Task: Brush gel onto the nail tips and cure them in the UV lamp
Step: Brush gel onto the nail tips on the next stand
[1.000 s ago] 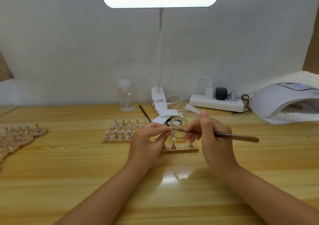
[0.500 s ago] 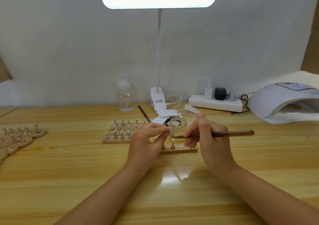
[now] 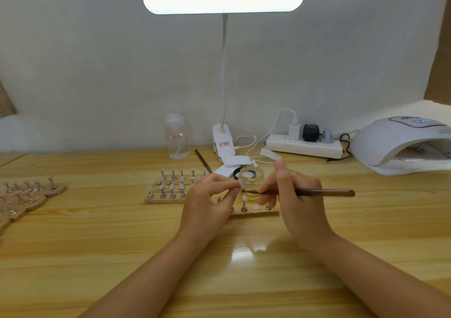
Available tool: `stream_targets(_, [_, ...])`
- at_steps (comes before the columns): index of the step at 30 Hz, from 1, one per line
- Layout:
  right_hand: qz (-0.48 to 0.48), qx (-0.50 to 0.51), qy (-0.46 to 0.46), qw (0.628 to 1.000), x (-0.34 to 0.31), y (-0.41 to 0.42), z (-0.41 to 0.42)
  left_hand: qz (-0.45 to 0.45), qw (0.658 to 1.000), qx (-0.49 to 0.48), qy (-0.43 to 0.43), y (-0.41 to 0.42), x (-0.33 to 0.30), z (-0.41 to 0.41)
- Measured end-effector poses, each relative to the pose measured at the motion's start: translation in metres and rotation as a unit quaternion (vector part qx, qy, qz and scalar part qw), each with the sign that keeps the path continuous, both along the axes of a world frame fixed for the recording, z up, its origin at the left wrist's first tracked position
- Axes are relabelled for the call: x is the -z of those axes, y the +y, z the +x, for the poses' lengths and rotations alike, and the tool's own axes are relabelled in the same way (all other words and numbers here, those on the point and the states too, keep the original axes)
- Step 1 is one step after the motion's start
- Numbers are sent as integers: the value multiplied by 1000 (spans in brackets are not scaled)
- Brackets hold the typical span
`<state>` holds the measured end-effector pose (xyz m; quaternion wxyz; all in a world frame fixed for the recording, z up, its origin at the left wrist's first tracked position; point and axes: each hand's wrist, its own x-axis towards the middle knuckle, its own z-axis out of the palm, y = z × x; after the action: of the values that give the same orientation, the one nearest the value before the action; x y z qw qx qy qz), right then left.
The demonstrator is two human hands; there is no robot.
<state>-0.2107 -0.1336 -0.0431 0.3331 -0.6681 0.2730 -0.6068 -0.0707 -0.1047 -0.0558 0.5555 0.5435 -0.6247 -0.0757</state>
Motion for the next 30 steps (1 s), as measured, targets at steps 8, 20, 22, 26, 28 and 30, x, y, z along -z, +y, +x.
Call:
stream_targets(8, [-10, -3, 9, 1000, 0, -1, 0, 2, 1000, -3, 4, 1, 0, -1])
stream_targets(20, [-36, 22, 19, 999, -2, 0, -3, -15, 1000, -3, -5, -2, 2, 2])
stream_targets(22, [-63, 41, 50, 996, -3, -1, -3, -28, 1000, 0, -7, -2, 1, 2])
stream_targets(26, [-80, 43, 125, 988, 1, -4, -4, -54, 998, 17, -14, -1, 0, 1])
stream_targets(28, [-71, 25, 147, 986, 3, -4, -4, -64, 997, 28, -20, 0, 1, 1])
stream_targets(30, [-66, 17, 160, 985, 5, -5, -4, -63, 997, 33, -24, 0, 1, 1])
